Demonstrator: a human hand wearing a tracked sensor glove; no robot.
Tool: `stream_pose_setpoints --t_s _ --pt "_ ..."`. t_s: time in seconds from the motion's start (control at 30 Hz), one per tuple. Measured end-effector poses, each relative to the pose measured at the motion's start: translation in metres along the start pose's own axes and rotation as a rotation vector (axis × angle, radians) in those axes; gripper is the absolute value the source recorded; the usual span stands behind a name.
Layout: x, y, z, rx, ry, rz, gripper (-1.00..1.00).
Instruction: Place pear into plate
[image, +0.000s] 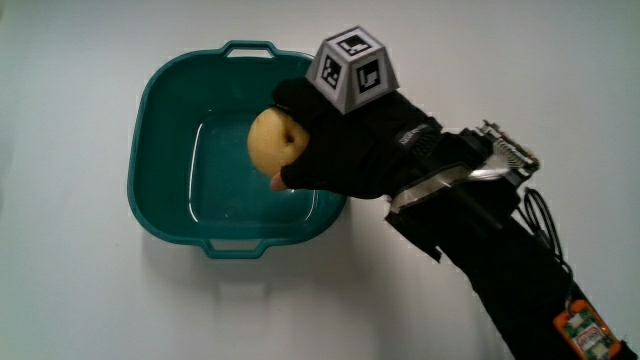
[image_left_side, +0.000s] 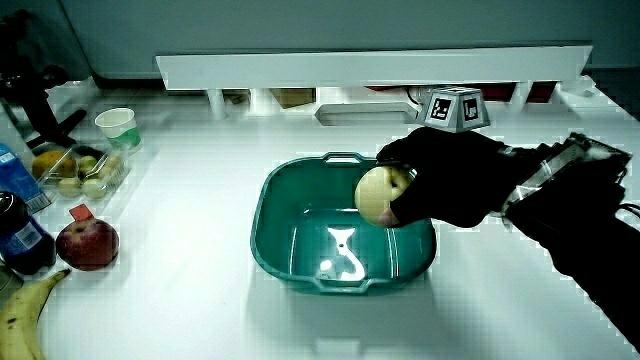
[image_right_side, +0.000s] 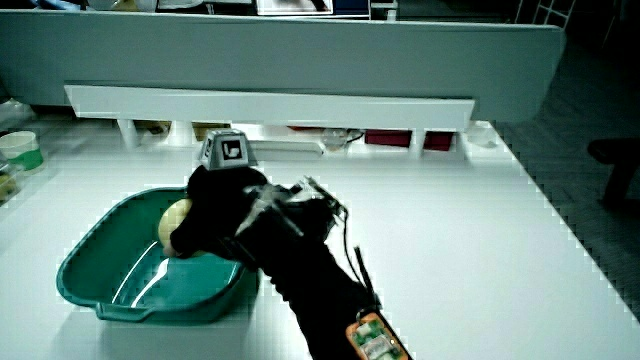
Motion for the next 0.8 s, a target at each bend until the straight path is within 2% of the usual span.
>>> stream_pose_setpoints --t_s 0.03,0.07,0.2,0.33,0.5,0.53,0.6,0.73,0.8 --pt "0.0 0.003 -0.003 -0.006 -0.018 -0.006 0.0" --pt "-0.002 0.004 -0.004 -0.008 -0.003 0.004 0.0" --pt "-0.004 0.013 -0.014 -0.012 -0.009 -0.011 0.0" --pt "-0.001 0.024 -0.028 -0.061 -0.012 -0.022 0.0" --pt "0.002 0.034 -0.042 -0.075 -0.019 -0.048 0.0" --pt "0.002 0.037 -0.046 -0.096 -0.011 -0.035 0.0" --pt "-0.001 0.039 -0.051 -0.096 -0.018 -0.034 0.0" --pt "-0.004 0.046 -0.065 -0.131 -0.065 -0.052 0.0" --pt "-0.003 0.05 -0.073 -0.155 -0.091 -0.084 0.0"
